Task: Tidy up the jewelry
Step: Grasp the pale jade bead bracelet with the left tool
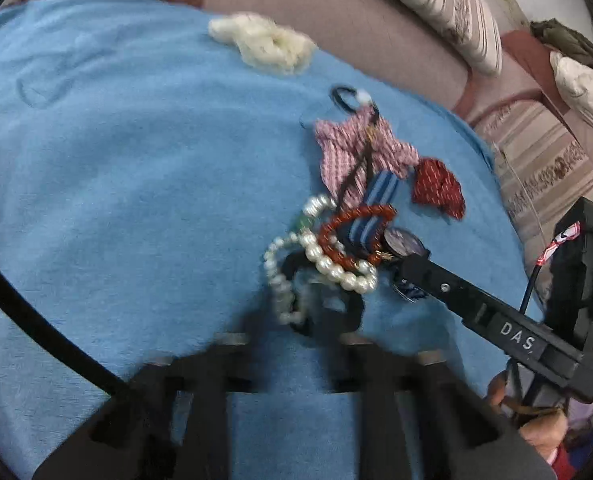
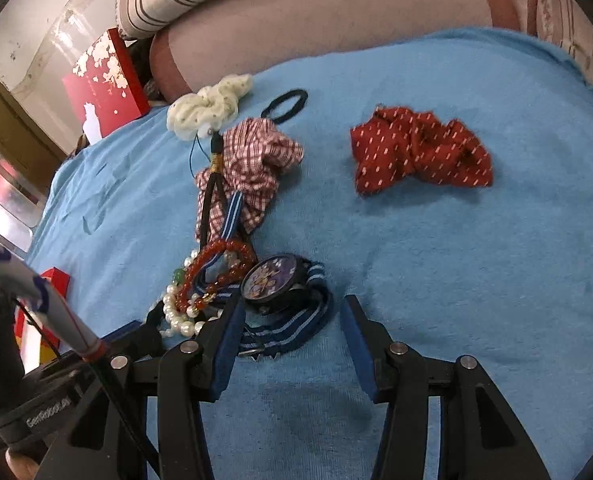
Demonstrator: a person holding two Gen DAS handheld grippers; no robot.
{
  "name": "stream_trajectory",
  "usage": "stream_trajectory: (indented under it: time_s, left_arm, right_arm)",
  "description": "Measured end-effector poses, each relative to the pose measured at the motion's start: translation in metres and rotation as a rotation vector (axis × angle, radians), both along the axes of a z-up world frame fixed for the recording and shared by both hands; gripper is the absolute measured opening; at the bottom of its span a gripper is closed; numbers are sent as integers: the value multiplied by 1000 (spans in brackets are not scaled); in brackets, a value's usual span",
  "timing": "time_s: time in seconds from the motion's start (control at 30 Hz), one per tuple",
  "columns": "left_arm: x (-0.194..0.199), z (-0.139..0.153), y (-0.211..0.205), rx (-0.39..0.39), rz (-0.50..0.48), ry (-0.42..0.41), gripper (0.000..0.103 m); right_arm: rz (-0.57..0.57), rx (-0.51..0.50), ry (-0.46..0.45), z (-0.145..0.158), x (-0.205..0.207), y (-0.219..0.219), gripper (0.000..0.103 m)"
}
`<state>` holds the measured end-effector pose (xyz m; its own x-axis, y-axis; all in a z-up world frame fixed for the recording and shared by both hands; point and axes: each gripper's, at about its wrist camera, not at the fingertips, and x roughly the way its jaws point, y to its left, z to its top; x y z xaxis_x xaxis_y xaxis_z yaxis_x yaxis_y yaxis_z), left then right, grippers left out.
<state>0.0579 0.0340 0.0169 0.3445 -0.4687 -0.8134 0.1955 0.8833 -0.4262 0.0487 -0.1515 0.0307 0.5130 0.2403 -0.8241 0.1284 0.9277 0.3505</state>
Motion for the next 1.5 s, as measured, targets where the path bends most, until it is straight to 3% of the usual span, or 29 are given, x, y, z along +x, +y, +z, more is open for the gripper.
stream_trajectory:
  time_s: [0.03, 0.07, 0.1, 0.13, 0.3, 0.47, 0.57, 0.63, 0.7, 0.73, 0.83, 0.93, 1.07, 1.2, 1.27, 1.3, 1.33, 1.5]
  left_arm:
    - [-1, 1, 0, 20, 11, -3, 10]
    - [-3, 2, 1, 41, 13, -4, 10]
    - [-4, 4, 3, 52, 24, 2, 10]
    - [-6, 6, 8, 51, 40, 10, 9]
    - [-24, 25, 45, 111, 122, -12, 9]
    - [-44, 24, 88, 168, 177, -6, 10]
    - [-53, 19, 115, 101, 205, 2, 13]
    - [-58, 21, 124, 77, 219, -8, 28]
    - [-63, 28, 137, 51, 251, -43, 35]
    - [-64, 30, 139, 39, 256, -49, 36]
    - [-61, 32, 145, -23, 252, -44, 36]
    - [-57, 31, 134, -33, 203, -44, 36]
    - [-60, 35, 98, 57, 63, -92, 36]
    - [-60, 26, 85, 166, 40, -110, 35]
    - [-55, 20, 85, 219, 42, -100, 29]
    - [-54, 17, 86, 243, 38, -92, 20]
    - [-54, 14, 88, 252, 33, -84, 12]
    - [-49, 14, 113, 176, 76, -58, 11]
  right_arm:
    - [3, -7, 0, 0, -3, 0, 37]
    - [11, -20, 1, 2, -8, 1, 28]
    - [17, -30, 6, 2, -11, 0, 10]
    - [27, -42, 16, 2, -16, 0, 5]
    - [2, -105, 38, 1, -48, -13, 4]
    - [-40, -119, 58, 2, -78, -31, 4]
    - [-33, -139, 46, 7, -87, -30, 7]
    - [-28, -130, 31, 10, -90, -28, 15]
    - [-18, -112, 7, 15, -90, -23, 35]
    - [-9, -109, -5, 17, -89, -19, 36]
    - [24, -110, -19, 21, -83, -2, 36]
    - [51, -103, -23, 20, -77, 13, 36]
    - [88, -100, -22, 16, -73, 29, 36]
    - [136, -96, -16, 10, -71, 44, 36]
    - [177, -52, -13, 8, -67, 57, 36]
    - [191, -33, -11, 7, -65, 62, 36]
    - [210, -6, -8, 5, -61, 70, 36]
    - [287, 119, -8, 3, -37, 109, 36]
